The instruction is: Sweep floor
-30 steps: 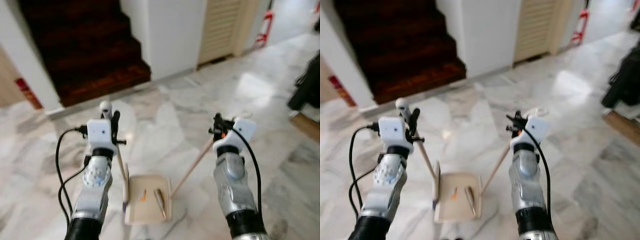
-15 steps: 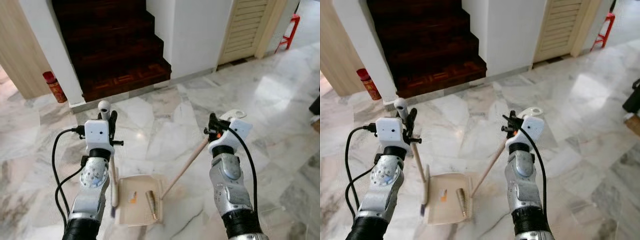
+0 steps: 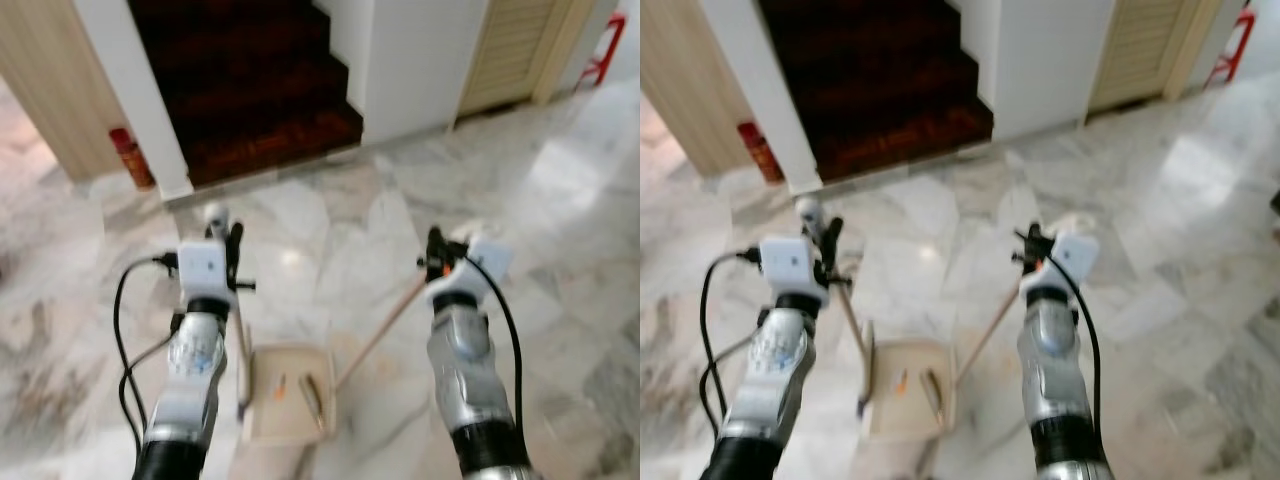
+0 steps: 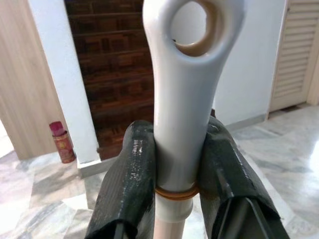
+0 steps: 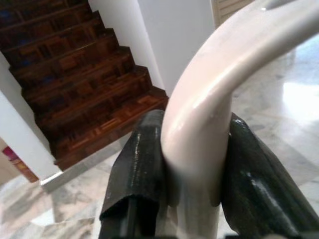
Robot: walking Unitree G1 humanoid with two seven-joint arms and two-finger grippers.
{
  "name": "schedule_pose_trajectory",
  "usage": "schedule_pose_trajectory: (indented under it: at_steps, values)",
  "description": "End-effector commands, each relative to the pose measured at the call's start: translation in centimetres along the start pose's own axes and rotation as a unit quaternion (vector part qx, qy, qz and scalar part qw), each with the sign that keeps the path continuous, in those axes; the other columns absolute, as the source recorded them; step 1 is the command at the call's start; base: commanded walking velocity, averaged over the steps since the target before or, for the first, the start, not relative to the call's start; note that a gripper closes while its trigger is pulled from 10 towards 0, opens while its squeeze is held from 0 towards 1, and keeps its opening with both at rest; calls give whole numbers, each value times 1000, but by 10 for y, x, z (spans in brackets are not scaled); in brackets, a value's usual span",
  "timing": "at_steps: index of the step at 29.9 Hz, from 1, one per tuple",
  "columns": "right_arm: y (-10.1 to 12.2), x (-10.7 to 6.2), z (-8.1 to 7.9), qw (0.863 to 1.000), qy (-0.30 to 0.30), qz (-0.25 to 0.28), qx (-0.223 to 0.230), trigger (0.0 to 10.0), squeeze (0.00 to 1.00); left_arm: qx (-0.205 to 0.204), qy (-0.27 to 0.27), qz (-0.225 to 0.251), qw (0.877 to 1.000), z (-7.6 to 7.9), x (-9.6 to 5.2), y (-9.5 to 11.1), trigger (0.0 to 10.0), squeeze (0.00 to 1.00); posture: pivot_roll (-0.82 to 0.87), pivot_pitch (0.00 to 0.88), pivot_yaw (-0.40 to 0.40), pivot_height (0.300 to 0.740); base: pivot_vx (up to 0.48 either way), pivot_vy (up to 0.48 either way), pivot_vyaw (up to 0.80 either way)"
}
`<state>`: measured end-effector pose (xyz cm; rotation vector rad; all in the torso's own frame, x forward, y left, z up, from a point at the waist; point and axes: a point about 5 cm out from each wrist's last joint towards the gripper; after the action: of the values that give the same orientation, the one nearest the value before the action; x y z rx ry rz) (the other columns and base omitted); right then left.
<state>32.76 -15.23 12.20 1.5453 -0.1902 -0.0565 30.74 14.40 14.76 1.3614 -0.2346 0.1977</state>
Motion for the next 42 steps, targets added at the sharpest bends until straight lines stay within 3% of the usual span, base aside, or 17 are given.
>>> schedule_pose_trajectory:
  at_steps: [1, 32, 42]
  values:
    - [14, 3, -10, 999, 10, 26, 23, 10000, 0, -4, 4, 17, 1000, -2, 2, 8, 10000, 0, 84, 70, 25, 740, 0, 259, 0]
    - [13, 1, -11, 1000, 12, 22, 19, 10000, 0, -1, 8, 15, 1000, -5, 2, 10, 10000, 0, 89, 85, 30, 740, 0, 258, 0]
    - [13, 1, -11, 1000, 11, 21, 19, 10000, 0, 0, 8, 14, 1000, -5, 2, 10, 10000, 0, 89, 88, 31, 740, 0, 260, 285]
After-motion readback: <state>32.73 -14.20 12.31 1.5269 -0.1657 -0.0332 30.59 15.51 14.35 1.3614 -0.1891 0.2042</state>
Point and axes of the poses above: a point about 5 cm out from each wrist's last joint towards the gripper, its own x axis pointing out of the wrist towards the gripper, its own y axis along the axis of the wrist's last joint, z = x × y, and after that the axes turned 15 degrees about -x, right-handed
